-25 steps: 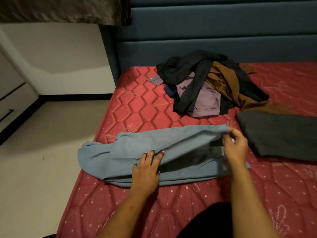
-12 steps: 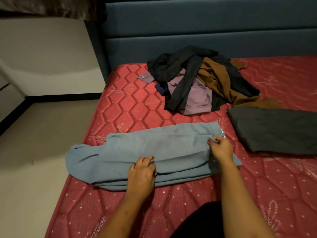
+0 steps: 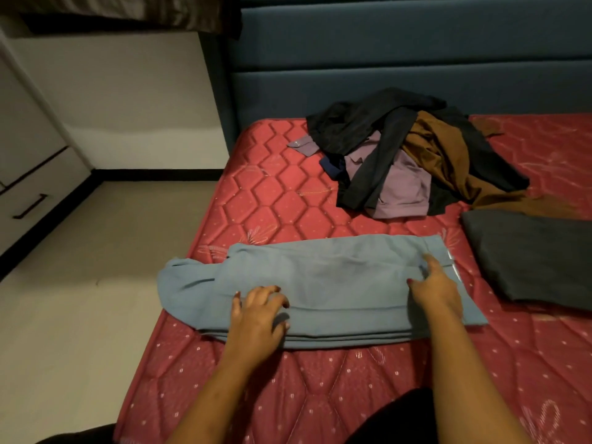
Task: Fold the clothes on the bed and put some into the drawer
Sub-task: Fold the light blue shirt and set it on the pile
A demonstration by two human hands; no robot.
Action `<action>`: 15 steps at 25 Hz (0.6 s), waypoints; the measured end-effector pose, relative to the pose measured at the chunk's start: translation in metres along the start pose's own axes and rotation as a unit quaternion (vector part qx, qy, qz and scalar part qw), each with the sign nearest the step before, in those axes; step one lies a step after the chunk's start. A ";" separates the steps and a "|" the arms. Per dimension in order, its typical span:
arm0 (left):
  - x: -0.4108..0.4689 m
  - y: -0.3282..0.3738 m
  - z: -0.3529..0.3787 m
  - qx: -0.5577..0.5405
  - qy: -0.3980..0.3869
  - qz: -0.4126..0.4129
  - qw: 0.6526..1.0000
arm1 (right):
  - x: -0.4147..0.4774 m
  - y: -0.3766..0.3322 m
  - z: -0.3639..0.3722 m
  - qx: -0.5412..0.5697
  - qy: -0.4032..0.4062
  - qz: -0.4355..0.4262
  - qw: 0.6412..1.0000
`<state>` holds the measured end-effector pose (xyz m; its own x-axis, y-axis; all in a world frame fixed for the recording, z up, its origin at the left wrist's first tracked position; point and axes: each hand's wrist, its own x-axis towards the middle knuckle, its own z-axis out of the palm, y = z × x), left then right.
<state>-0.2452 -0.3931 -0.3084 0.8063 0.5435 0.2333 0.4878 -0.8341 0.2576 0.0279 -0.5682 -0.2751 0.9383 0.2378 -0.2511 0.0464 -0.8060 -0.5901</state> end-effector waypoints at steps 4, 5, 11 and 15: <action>-0.010 -0.041 -0.011 0.021 -0.091 -0.171 0.981 | 0.005 -0.006 0.007 0.006 0.032 -0.017 0.999; -0.014 -0.048 -0.010 0.001 -0.110 -0.195 0.975 | 0.007 -0.005 0.003 0.015 0.081 -0.011 0.997; -0.036 -0.072 -0.003 -0.147 0.027 -0.233 0.961 | -0.014 -0.026 0.025 -0.198 0.120 -0.034 0.972; -0.036 -0.056 -0.010 -0.177 0.091 -0.208 0.958 | -0.058 -0.107 0.082 -0.215 0.081 -0.333 0.915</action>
<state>-0.3047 -0.3647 -0.3216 0.4792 0.8565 0.1919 0.5846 -0.4745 0.6580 -0.0594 -0.4512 -0.2609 0.6903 0.6976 0.1917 0.7233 -0.6594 -0.2051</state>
